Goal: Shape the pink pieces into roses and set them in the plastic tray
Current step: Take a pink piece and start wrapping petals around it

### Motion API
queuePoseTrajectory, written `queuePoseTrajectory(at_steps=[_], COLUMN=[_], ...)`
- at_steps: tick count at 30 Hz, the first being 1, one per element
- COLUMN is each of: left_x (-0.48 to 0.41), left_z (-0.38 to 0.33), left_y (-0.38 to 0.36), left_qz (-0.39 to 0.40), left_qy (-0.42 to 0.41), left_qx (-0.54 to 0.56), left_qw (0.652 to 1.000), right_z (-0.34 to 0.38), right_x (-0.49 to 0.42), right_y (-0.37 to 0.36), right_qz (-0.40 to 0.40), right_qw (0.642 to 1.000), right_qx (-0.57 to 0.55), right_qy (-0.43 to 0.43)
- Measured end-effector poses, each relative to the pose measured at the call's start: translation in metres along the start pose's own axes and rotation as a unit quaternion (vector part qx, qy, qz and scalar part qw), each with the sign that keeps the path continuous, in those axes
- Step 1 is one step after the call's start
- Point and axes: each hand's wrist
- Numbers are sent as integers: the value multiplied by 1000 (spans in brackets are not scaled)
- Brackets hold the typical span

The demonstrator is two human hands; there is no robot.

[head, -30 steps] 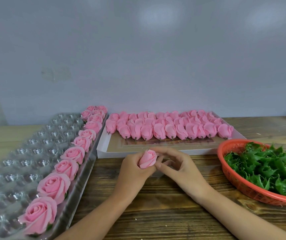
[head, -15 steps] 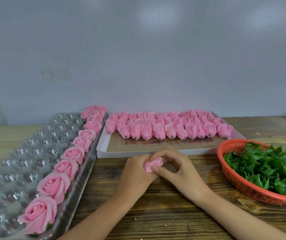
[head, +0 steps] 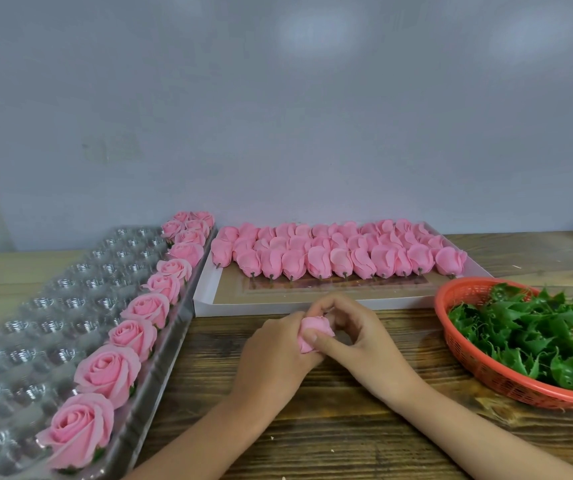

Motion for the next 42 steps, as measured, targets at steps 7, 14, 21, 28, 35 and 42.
queuePoseTrajectory(at_steps=[7,14,21,28,35,42], left_x=[-5,-6,-2,-3,-4,1], left_z=[2,3,2,-1,1,1], left_y=[0,0,-1,0,1,-2], left_qz=[36,35,9,16,26,-8], left_qy=[11,34,19,29,44,8], left_qx=[52,95,19,56,76,-9], left_qw=[998,994,1000,998,996,1000], right_z=[2,0,-5,-3,-4,-9], right_x=[0,0,-1,0,0,0], right_y=[1,0,-1,0,1,1], right_qz=[12,0,-24,-9,-10,-11], right_qw=[998,999,1000,1000,1000,1000], right_qx=[52,35,-7,-2,-13,-27], right_qy=[46,42,-17,11,22,-10])
Point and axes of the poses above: each hand's wrist, its own x-axis away from the middle knuckle, its own y-axis out of the back of the hand, z = x × y, and after that the axes turned 7 degrees about y, right-handed
